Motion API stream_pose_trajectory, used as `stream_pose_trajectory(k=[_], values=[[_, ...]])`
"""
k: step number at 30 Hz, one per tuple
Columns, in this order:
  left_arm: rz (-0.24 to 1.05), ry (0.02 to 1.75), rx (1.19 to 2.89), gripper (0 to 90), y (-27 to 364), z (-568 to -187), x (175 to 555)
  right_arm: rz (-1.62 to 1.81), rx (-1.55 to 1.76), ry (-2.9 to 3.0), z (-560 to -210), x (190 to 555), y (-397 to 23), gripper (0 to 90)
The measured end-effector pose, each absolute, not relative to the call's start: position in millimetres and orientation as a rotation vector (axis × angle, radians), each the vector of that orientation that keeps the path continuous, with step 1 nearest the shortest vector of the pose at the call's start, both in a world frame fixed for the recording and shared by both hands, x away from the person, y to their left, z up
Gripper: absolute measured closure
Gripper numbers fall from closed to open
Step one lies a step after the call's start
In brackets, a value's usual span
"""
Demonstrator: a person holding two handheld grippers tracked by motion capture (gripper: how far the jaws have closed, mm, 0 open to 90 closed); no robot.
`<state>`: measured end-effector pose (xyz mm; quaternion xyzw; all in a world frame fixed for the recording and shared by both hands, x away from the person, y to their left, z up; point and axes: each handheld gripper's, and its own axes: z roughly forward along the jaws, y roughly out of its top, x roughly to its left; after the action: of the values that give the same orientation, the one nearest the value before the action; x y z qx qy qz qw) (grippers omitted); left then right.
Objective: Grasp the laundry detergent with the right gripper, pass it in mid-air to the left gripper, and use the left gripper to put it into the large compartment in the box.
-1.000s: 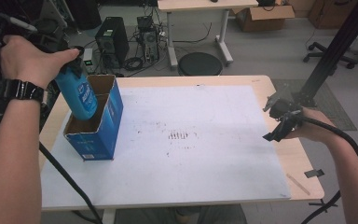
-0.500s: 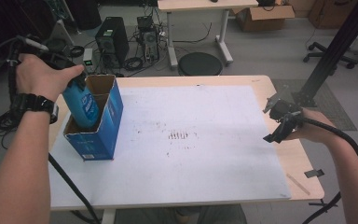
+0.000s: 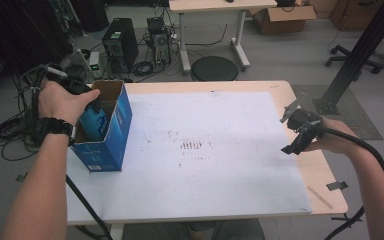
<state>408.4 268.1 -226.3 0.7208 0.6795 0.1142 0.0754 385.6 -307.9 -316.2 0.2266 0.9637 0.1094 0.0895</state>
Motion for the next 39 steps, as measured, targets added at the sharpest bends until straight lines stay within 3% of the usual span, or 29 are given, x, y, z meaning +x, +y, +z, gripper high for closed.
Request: stream_pose_trajectory(k=[17, 39], values=[[0.31, 2.055, 2.2, 38.0, 268, -265, 411, 0.319, 0.669, 2.874, -318, 386, -307, 7.9], [0.32, 2.048, 2.23, 37.9, 269, -276, 412, 0.332, 0.67, 2.884, -322, 386, -304, 7.7]])
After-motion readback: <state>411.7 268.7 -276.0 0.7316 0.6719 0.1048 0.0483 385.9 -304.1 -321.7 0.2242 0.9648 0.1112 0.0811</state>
